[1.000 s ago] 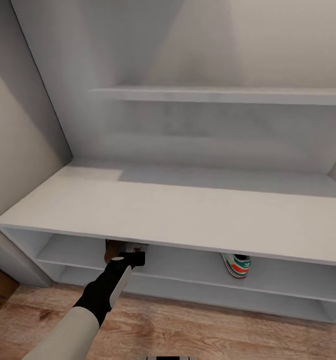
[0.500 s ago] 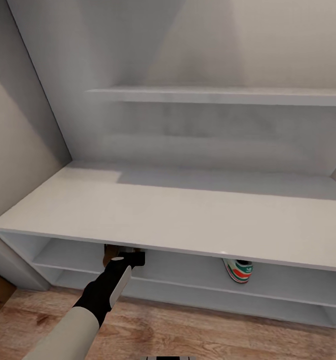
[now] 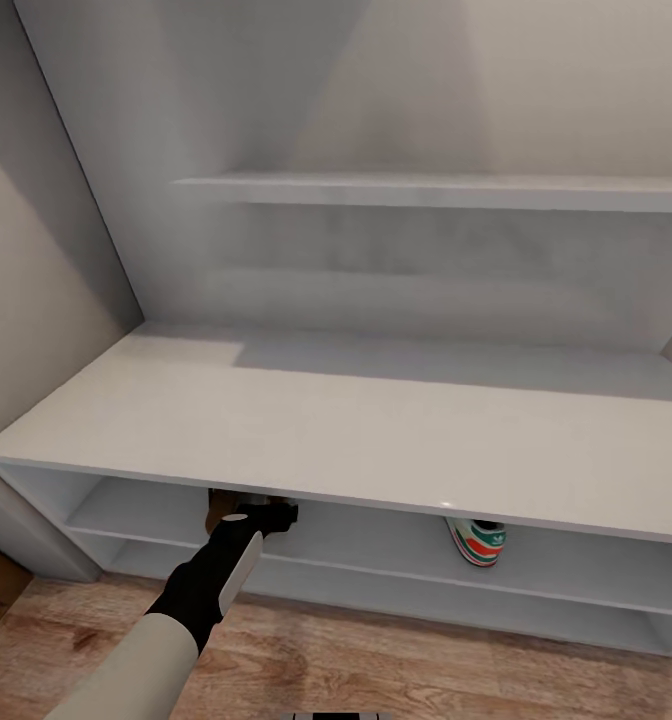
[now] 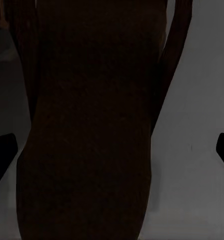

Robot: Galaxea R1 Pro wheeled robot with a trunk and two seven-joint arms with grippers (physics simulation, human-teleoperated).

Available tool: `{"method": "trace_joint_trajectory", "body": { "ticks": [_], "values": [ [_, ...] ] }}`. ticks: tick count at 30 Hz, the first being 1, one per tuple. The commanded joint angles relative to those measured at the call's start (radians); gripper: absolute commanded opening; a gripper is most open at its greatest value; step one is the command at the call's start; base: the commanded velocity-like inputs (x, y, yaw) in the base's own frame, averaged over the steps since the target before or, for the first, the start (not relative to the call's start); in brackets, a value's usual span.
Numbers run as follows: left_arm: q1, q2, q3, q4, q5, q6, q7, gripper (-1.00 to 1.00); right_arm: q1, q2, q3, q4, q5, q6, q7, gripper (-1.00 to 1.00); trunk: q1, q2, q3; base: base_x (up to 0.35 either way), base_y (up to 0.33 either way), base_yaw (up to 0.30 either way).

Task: Pick up the two gym shoes and the two sandals from the corridor floor and place them onto the hallstand (shoe rack) in the corridor, making sure they are on the rack and not on the floor. Arrange them so the two gym shoes are next to each other and the two sandals are next to each other.

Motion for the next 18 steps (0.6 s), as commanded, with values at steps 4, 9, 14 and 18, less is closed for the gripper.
{"method": "trace_joint_trajectory", "body": {
  "ticks": [4,9,14,18],
  "values": [
    [-0.001,0.001,-0.004,-0.001,0.011,0.004,0.009,1.00,0.000,0.000,0.001,0.022,-0.024,0.003,-0.003,-1.00,0.000,0.000,-0.001,-0.028,0.000,0.000],
    [-0.001,0.001,-0.004,-0.001,0.011,0.004,0.009,1.00,0.000,0.000,0.001,0.021,-0.024,0.003,-0.003,-1.00,0.000,0.000,-0.001,-0.239,0.000,0.000],
    [-0.001,0.001,-0.004,-0.001,0.011,0.004,0.009,1.00,0.000,0.000,0.001,0.021,-0.024,0.003,-0.003,-1.00,0.000,0.000,-0.001,-0.327,0.000,0.000],
    [-0.001,0.001,-0.005,-0.001,0.011,0.003,0.009,1.00,0.000,0.000,0.001,0.021,-0.024,0.003,-0.003,-1.00,0.000,0.000,-0.001,-0.337,0.000,0.000]
  ]
}}
